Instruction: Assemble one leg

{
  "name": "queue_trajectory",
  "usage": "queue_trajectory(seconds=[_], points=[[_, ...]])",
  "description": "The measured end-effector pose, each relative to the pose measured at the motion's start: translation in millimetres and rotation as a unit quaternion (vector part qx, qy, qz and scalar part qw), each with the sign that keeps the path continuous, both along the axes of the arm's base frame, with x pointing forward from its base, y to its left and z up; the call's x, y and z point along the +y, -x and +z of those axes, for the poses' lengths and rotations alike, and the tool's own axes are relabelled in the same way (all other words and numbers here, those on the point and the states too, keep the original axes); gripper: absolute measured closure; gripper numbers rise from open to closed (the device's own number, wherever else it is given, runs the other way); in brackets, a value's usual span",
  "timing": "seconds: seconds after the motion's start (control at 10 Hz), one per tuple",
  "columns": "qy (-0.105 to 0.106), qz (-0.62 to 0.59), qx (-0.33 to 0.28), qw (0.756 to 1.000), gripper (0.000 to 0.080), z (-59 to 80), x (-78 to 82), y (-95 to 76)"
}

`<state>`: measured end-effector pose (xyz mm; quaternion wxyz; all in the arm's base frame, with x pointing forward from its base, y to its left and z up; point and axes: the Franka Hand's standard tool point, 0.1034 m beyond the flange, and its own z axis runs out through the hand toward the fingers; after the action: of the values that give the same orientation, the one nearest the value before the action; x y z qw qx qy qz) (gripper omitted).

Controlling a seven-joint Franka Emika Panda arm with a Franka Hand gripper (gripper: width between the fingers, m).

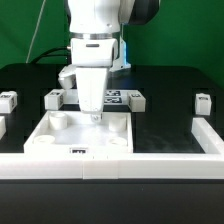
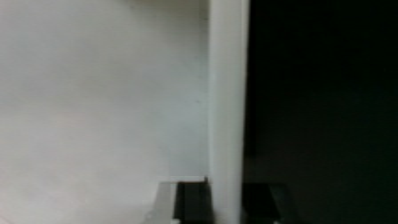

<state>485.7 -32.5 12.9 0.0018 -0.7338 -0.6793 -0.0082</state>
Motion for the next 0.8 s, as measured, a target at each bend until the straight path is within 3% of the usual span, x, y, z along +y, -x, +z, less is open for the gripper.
queue_trajectory(seconds=[0.4, 0.8], points=[[0.000, 0.003, 0.001, 1.000, 0.0742, -0.1, 1.3, 0.0], [-0.006, 0.032, 0.003, 0.999, 0.0741, -0.3, 54.0, -2.2]])
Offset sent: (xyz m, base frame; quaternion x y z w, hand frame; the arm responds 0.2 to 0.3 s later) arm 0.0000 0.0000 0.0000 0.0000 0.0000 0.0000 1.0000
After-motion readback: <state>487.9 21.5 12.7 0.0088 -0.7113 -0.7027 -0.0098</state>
